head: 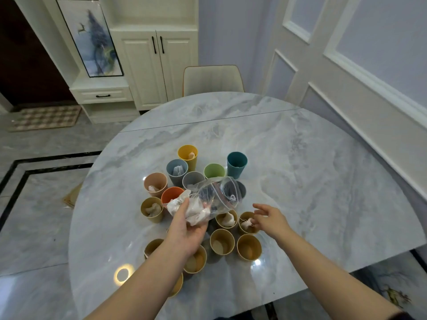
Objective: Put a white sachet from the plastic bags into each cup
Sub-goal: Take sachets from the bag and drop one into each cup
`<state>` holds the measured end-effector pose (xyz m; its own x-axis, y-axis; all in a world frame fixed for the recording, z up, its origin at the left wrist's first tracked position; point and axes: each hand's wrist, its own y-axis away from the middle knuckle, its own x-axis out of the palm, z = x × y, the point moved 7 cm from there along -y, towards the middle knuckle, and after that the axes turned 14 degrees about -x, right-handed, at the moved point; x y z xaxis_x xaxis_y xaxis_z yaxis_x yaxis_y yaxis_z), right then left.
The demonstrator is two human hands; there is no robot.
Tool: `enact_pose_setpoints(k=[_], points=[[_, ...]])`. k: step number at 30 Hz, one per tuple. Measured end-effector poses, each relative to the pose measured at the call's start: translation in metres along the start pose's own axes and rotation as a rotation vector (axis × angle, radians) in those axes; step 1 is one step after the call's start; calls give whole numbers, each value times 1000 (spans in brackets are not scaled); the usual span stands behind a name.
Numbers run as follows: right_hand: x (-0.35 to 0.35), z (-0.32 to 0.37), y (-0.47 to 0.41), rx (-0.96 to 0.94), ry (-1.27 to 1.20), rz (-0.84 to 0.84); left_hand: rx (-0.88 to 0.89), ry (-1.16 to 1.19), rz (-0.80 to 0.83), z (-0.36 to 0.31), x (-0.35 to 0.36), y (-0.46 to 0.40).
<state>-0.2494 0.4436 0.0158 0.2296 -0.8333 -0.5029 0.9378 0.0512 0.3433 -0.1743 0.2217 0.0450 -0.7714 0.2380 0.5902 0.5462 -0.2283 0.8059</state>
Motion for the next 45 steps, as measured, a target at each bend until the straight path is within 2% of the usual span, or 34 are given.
enact_pose_setpoints(k=[2,5,7,10,13,17,21,28,31,36,40,45], points=[[-9,27,7,-93,-25,-132,-5,6,16,-2,0,2],[-26,89,29,-342,-131,-315,17,45,35,-9,-5,3],[-28,130,44,-528,-177,-247,27,63,46,-12,-6,5],[-13,166,57,-679,41,-3,19,58,68,-9,-2,11],[4,172,60,-718,243,103,9,-2,109,-5,3,13],[20,169,63,-677,139,230,-6,-123,189,-2,8,11],[26,173,70,-616,146,301,-22,-198,201,-3,7,6],[36,175,81,-727,488,343,-18,-204,180,-7,5,7],[43,170,77,-734,513,331,-30,-152,167,-6,4,8],[40,168,69,-705,574,193,-37,-128,170,-6,0,9],[46,168,76,-758,595,231,-25,-122,188,-6,1,18],[49,156,74,-722,564,196,-45,-184,171,-4,-8,15]])
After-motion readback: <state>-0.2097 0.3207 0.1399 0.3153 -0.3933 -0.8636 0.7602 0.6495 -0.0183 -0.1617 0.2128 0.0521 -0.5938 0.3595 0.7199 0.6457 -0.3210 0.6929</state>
